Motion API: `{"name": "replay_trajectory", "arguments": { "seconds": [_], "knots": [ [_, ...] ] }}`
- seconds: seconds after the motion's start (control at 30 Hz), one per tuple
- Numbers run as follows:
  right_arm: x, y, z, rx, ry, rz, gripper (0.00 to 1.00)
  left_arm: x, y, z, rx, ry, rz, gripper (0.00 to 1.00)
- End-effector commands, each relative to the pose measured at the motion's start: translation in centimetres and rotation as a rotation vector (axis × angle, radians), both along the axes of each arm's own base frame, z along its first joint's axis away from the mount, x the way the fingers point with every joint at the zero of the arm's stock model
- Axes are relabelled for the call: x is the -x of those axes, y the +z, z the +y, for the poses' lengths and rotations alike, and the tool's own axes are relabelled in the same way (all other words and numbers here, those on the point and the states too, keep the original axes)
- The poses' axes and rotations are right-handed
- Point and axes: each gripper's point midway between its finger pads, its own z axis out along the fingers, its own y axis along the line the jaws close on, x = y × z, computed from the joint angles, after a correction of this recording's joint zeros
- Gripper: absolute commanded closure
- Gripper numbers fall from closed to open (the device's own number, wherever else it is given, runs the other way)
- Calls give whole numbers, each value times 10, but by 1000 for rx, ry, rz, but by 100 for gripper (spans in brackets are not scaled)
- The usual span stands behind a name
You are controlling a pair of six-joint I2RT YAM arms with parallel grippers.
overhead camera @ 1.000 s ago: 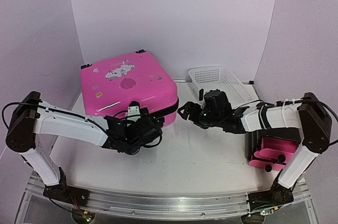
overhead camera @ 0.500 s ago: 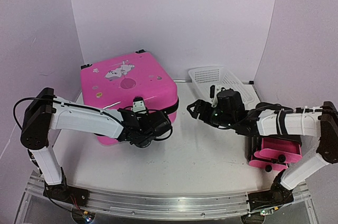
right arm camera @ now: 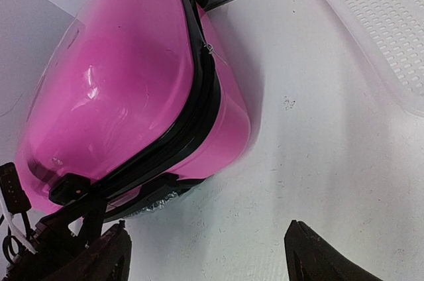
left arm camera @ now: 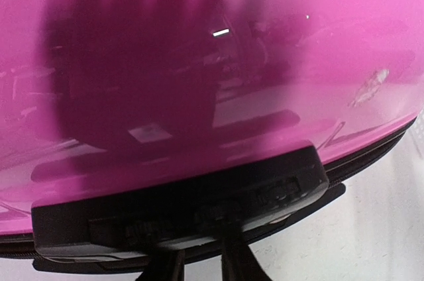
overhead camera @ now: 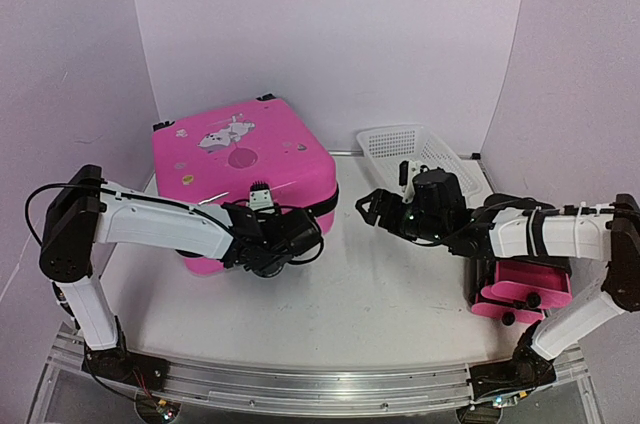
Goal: Open, take out, and arrange the luggage
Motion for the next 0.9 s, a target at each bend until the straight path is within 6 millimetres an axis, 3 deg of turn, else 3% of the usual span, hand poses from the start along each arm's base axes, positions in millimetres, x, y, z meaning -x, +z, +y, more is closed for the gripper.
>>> {"name": "replay_trajectory", "arguments": {
  "seconds": [0.0,0.07,0.23,0.67,0.87],
  "knots": [
    [-3,17,5,-23,11,-45,19,-14,17,14,1,52,-52,84],
    [-3,15,5,-23,10,-39,19,-14,16,16,-4,52,-47,92],
    [-7,10,18,-51,23,-3,20,-12,18,20,-11,38,-42,94],
    [-11,0,83,-187,111,84,22,9,30,38,-42,-83,13,95],
    [-5,-6,119,-264,160,135,25,34,28,24,43,-256,137,94]
  ]
}}
